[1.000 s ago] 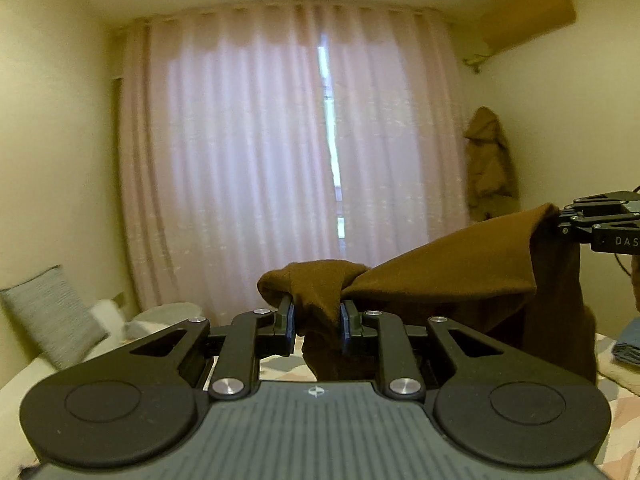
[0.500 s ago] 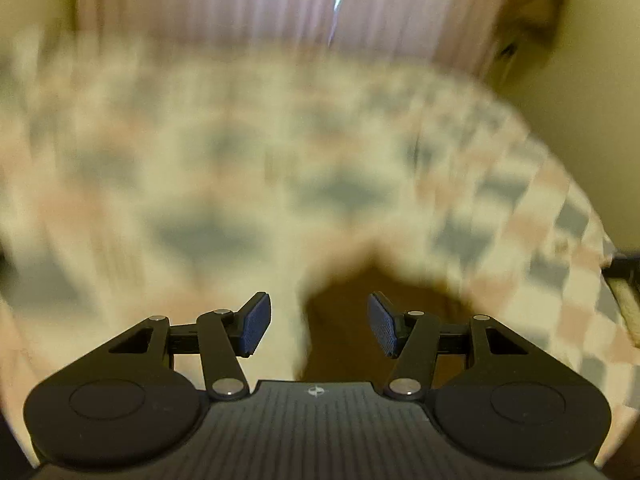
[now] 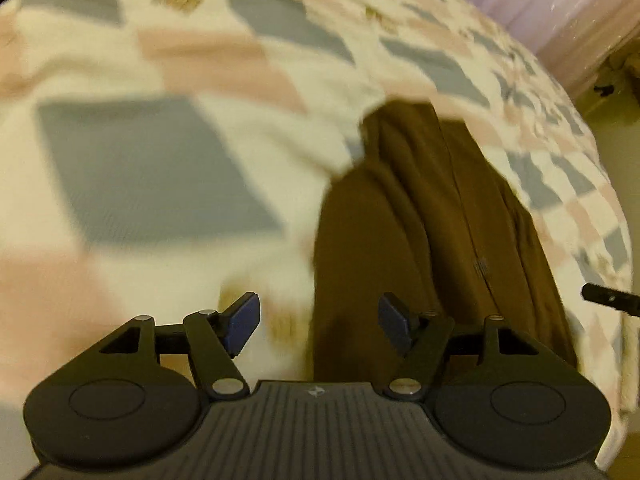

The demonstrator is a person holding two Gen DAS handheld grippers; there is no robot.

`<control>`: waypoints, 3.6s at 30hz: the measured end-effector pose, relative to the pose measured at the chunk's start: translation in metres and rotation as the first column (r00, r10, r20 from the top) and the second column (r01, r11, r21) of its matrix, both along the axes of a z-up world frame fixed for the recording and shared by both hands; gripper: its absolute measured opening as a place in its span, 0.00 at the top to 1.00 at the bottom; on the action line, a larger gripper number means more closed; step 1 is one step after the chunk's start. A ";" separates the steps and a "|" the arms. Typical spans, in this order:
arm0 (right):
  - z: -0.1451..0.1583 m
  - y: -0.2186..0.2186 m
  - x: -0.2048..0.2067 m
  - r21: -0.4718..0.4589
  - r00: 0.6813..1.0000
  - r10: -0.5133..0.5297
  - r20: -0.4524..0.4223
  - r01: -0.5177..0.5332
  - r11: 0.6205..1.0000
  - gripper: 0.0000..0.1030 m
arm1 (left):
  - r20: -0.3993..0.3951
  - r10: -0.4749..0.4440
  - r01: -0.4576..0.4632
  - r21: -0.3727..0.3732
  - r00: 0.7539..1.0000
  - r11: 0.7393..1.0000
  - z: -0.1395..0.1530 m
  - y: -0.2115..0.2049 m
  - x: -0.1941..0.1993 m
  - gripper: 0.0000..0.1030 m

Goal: Fold clothes

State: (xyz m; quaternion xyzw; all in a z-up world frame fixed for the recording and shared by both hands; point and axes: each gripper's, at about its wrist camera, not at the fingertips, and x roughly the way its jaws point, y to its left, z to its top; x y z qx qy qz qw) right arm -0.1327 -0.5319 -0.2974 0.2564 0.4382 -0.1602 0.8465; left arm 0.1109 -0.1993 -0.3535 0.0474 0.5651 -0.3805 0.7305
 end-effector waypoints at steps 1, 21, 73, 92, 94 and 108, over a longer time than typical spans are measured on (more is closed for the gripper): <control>-0.005 -0.007 0.008 0.011 1.000 0.006 0.006 -0.006 1.000 0.40 | 0.014 0.003 -0.002 -0.016 1.000 1.000 -0.006 -0.012 0.009 0.35; 0.052 -0.091 -0.024 0.018 0.984 -0.059 0.166 0.056 0.998 0.97 | 0.281 -0.239 0.234 0.050 0.929 0.971 0.067 -0.124 0.062 0.98; 0.062 -0.087 -0.352 0.271 0.363 -0.870 0.333 0.847 0.457 0.96 | 0.482 0.148 -0.268 0.189 0.864 0.945 0.135 0.092 0.118 0.95; 0.005 -0.037 -0.363 0.108 0.489 -0.865 -0.114 0.872 0.478 0.13 | 0.392 0.150 -0.360 0.542 0.907 0.759 0.028 0.142 0.098 0.37; 0.001 -0.002 -0.363 0.244 0.568 -0.813 -0.123 0.812 0.530 0.15 | 0.320 0.211 -0.364 0.559 0.923 0.745 0.024 0.163 0.066 0.49; -0.059 0.089 -0.305 0.576 0.812 -0.578 -0.075 0.509 0.640 0.33 | -0.179 0.099 -0.066 0.186 0.979 0.980 -0.018 0.108 -0.108 0.31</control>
